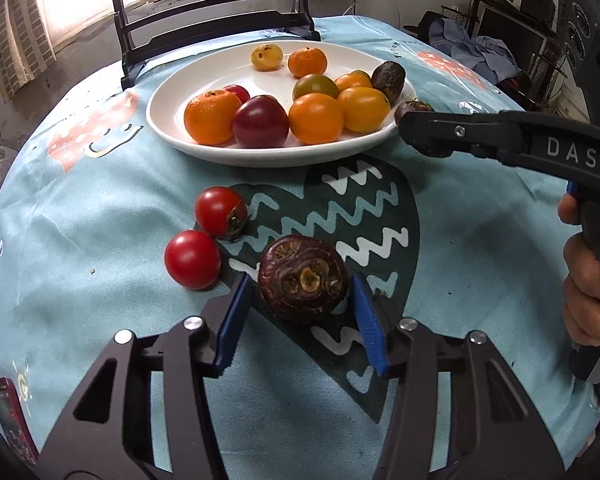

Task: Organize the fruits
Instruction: 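Grasp a dark brown fruit with the right tool while the left tool grasps another brown fruit, then lower both brown fruits onto the white plate and open both tools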

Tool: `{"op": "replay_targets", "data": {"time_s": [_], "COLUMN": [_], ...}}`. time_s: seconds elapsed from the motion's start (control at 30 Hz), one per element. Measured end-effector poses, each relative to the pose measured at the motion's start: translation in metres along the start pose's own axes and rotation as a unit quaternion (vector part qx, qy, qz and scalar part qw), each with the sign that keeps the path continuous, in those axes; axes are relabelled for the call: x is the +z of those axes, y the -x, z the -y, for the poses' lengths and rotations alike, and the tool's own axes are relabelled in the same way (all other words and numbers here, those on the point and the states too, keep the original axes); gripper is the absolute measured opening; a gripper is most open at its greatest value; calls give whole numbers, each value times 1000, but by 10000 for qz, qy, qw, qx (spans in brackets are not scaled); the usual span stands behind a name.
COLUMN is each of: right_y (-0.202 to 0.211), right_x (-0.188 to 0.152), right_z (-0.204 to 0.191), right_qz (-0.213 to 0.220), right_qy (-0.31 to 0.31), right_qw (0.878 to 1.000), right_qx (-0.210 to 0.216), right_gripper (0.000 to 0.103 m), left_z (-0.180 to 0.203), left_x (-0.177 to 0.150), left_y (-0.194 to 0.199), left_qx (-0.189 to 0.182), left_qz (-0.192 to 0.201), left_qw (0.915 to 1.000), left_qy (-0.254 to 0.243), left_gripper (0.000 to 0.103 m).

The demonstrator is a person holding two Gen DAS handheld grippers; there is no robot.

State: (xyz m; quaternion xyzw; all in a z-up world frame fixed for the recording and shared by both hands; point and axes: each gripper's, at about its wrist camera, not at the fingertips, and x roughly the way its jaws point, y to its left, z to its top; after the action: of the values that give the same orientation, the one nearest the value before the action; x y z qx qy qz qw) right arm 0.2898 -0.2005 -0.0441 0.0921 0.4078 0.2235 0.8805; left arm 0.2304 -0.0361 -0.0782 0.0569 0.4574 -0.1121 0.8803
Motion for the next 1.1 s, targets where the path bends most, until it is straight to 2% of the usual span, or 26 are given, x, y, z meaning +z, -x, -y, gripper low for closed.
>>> {"op": "replay_targets", "data": {"time_s": [0.07,0.2,0.3,0.47,0.57,0.67,0.83,1.0,1.1], "right_y": [0,0,0,4,11,20,11,-12,-23], "right_x": [0,0,0,-1,-1,0,18,39,49], "right_z": [0,0,0,-4,-8,-12,-7,2,10], "right_qz": [0,4,12,124,360,844,1165,1105,1073], "right_qy": [-1,12,13,74,179,373,271,184,94], "right_qw": [10000,10000,10000,9999,9992,9957,9927,9933,9937], "right_qx": [5,-7,-7,65,81,-84,-140,-299,-316], "right_gripper": [43,43,43,43,43,43,43,43,43], "left_z": [1,2,0,-3,-6,-13,-24,-37,-41], "left_x": [0,0,1,4,7,15,57,106,128], "left_y": [0,1,4,19,34,46,45,20,-1], "left_qx": [-4,-2,-134,-256,-369,-346,-223,-142,-23], "left_qz": [24,36,70,409,741,1049,1245,1229,1085], "left_qw": [10000,10000,9999,9987,9963,9933,9909,9907,9924], "left_qy": [-42,-52,63,150,225,352,463,566,582], "left_gripper": [45,44,44,43,43,43,43,43,43]}}
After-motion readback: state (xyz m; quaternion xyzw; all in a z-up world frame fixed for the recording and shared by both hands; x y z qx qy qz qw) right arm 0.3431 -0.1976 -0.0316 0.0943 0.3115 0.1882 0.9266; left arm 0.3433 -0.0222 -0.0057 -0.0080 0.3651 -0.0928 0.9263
